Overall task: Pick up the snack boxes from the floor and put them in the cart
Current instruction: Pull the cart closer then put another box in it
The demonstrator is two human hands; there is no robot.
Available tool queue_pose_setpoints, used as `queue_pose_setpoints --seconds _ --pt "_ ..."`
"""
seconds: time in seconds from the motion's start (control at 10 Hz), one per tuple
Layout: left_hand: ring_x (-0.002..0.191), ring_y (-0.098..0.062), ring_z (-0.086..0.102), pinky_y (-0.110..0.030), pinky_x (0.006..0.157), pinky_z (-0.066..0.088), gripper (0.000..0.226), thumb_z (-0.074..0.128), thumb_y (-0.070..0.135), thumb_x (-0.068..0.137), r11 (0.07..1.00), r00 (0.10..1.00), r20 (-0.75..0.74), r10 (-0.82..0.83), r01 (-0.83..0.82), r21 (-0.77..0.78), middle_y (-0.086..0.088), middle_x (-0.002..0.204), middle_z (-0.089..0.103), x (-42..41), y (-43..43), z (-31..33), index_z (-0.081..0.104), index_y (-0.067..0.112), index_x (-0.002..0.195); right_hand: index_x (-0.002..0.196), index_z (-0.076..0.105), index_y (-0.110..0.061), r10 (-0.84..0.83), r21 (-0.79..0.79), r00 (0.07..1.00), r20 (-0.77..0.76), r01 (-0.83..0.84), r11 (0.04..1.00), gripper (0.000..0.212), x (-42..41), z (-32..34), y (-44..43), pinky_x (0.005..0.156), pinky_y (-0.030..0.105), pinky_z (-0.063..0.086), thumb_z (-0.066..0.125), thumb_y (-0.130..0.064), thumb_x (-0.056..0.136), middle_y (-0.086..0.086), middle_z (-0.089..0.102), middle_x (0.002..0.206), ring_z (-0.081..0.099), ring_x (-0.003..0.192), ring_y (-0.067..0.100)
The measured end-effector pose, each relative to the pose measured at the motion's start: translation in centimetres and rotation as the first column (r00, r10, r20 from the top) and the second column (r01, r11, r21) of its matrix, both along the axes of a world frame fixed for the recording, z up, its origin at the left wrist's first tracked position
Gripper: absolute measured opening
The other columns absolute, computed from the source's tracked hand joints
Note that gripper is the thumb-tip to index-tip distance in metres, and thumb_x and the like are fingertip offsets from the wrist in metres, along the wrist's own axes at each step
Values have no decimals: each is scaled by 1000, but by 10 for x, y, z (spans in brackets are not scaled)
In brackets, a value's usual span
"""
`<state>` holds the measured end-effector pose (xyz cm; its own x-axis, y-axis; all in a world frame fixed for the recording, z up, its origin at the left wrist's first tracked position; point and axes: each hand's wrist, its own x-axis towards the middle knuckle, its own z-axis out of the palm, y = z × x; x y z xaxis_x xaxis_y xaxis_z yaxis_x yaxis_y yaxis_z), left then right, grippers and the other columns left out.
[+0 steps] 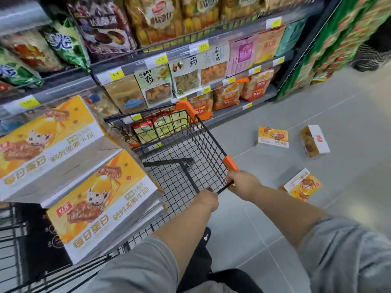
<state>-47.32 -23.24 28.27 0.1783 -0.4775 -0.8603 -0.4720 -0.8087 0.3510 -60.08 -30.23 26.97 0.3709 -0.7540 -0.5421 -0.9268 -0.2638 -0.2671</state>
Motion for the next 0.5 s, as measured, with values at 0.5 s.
queue_pose_setpoints --seconds 0.5 --pt "146 -25 5 -65 113 3 79 48 37 89 892 781 471 -409 452 25 1 156 11 -135 -53 -3 0 27 151 140 45 -13 81 47 951 299 -99 994 55 -123 11 -65 109 29 32 44 3 87 8 44 145 41 133 26"
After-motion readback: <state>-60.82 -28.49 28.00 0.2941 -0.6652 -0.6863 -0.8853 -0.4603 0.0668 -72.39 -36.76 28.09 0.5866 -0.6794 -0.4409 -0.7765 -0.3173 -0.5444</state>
